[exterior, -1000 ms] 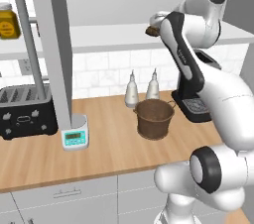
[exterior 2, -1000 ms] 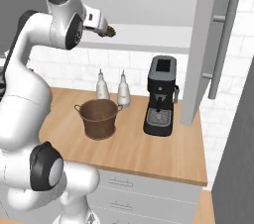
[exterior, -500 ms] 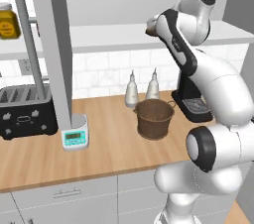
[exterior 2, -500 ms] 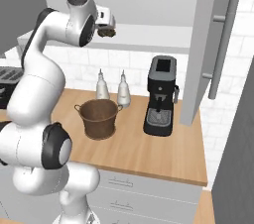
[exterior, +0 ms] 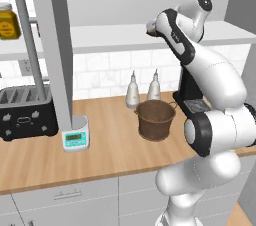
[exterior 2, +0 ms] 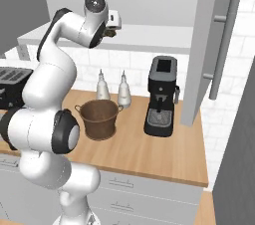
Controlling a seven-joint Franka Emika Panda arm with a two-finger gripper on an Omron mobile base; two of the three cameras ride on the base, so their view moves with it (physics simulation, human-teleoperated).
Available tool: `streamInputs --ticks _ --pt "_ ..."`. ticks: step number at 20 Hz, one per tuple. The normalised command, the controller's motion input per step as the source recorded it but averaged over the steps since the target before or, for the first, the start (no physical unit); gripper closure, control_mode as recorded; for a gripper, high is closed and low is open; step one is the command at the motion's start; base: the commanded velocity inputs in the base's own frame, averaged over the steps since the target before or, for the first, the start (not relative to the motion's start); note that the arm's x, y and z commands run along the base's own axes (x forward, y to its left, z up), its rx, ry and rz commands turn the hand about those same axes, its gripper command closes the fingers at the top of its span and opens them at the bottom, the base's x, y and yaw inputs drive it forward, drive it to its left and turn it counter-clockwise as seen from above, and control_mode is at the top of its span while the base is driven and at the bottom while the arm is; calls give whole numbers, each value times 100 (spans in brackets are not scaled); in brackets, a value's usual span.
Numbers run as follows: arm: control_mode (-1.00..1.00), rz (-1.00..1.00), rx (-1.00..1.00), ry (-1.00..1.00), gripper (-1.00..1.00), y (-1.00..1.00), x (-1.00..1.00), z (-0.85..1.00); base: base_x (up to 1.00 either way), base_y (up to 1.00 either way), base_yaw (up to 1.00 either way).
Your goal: Open the cabinet, pick up the bread from the cabinet and place it in the basket. Then move the basket to the dining counter.
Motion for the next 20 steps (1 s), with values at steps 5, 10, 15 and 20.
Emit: streamInputs --ticks 5,10,15,20 --pt "-100 3 0 0 -100 0 53 1 0 0 0" --pt "-100 1 0 0 -100 0 34 0 0 0 0" --pt "-100 0 0 4 -100 -4 21 -2 0 0 0" --pt "-100 0 0 5 -100 -5 6 -7 0 0 0"
